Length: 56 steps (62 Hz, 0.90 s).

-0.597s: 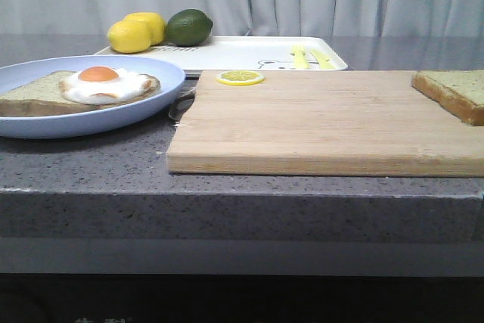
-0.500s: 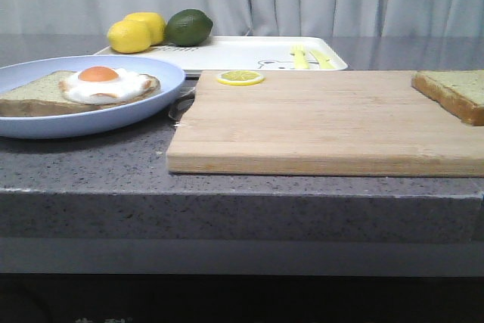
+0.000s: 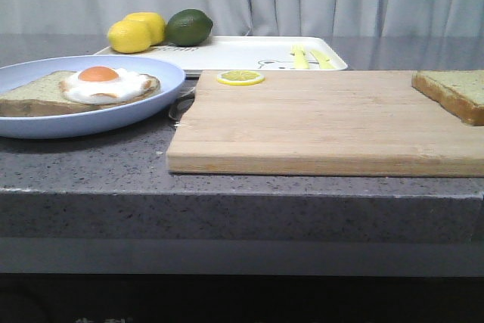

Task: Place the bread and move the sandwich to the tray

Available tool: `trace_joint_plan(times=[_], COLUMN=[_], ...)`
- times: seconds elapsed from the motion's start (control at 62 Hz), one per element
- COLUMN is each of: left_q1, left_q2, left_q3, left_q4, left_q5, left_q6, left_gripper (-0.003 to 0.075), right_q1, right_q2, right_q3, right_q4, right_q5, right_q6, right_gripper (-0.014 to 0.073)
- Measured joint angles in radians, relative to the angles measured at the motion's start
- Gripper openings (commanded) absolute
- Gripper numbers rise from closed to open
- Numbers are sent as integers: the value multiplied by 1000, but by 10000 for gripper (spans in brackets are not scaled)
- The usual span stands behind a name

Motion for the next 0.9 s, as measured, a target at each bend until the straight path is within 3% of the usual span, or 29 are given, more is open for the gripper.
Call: trace_joint_plan(times=[0.274,0.436,0.581,0.726,0.904], left_q1=[0,0,0,0,0], left_q2=[0,0,0,25,192], left_q3=[0,-6,-129,-319,-591], left_q4=[0,0,0,0,0], left_q5=[-6,-120,-118,-11,263], left_q6=[0,0,0,0,0], left_gripper=[-20,-20,-20,-20,-20], right_q1=[0,0,0,0,0], right_q2=[0,0,0,0,82], right_q3=[0,-4,-103,-261,-477], right_q4=[0,0,0,0,-1], right_q5=[-4,-12,85,193,371], right_q6=[0,0,0,0,0], right_gripper=[-58,-58,-58,-58,-58])
